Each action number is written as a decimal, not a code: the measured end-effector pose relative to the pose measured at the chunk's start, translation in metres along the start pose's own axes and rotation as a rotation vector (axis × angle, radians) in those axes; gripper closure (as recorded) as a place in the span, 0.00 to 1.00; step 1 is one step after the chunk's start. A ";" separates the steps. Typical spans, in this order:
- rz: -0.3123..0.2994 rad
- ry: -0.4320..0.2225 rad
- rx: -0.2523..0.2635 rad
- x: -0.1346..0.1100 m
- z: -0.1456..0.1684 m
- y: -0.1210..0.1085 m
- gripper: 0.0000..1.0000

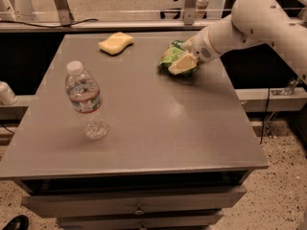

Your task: Move green rice chip bag near sponge

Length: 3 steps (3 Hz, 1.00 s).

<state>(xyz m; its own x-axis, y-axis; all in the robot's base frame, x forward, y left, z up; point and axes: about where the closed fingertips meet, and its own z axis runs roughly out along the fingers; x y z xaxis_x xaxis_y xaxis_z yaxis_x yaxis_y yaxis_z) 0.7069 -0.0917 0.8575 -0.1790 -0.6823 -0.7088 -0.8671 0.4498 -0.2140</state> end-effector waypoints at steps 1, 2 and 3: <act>-0.008 -0.010 0.008 -0.008 0.000 -0.001 0.88; -0.017 -0.023 0.015 -0.018 -0.001 -0.001 1.00; -0.024 -0.033 0.019 -0.033 0.006 -0.004 1.00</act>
Offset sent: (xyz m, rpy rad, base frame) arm 0.0060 0.0149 0.0296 0.0176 -0.0605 0.0040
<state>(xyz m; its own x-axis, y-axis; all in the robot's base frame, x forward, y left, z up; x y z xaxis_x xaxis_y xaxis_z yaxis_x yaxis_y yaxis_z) 0.7192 -0.0682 0.8778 -0.1424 -0.6740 -0.7249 -0.8621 0.4443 -0.2437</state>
